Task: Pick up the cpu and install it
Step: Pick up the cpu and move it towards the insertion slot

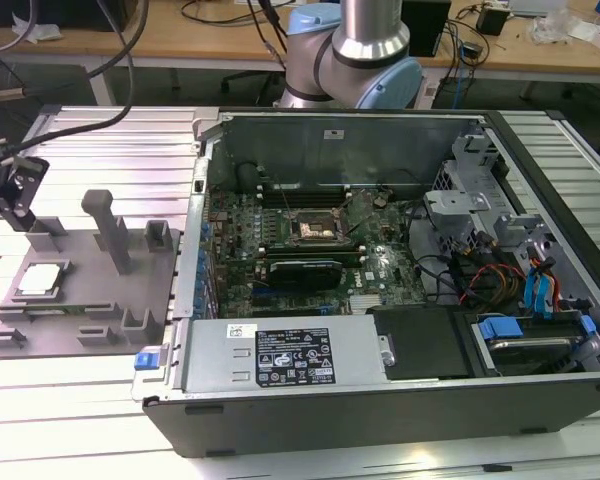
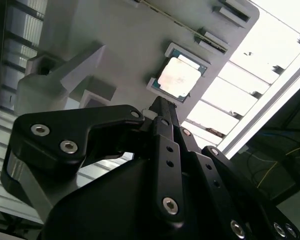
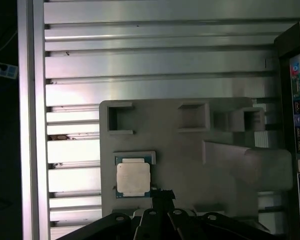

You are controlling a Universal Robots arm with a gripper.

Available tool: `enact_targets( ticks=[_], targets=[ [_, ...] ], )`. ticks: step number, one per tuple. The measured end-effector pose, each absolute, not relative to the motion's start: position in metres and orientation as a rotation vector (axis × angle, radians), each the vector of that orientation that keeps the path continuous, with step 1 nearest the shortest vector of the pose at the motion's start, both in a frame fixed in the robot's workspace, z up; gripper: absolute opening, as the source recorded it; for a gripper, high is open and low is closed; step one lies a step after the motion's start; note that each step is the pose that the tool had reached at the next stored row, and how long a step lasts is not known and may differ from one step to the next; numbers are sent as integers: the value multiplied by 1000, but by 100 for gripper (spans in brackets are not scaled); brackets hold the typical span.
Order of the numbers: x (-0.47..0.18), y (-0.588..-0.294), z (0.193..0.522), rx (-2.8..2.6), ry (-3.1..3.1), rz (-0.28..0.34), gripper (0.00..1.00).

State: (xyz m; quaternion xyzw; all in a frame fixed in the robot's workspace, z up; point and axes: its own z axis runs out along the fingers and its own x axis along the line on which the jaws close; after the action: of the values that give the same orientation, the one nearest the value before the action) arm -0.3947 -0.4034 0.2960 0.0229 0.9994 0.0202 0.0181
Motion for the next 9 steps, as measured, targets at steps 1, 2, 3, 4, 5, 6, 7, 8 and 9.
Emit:
enact_targets(
  ticks=[1, 2, 3, 4, 5, 6, 7, 8, 9],
  targets=[
    [-395, -403, 295, 71, 3104, 63, 11],
    [-395, -403, 294, 71, 3104, 63, 11],
    [-395, -404, 292, 71, 3105, 63, 11],
    [-395, -404, 291, 71, 3105, 63, 11],
    [-396, -404, 290, 72, 3105, 63, 11],
    [-396, -404, 287, 72, 3106, 63, 11],
    [-396, -404, 285, 71, 3106, 63, 11],
    [-397, -405, 283, 71, 3107, 63, 11],
    [-398, -405, 280, 71, 3108, 63, 11]
  ],
)
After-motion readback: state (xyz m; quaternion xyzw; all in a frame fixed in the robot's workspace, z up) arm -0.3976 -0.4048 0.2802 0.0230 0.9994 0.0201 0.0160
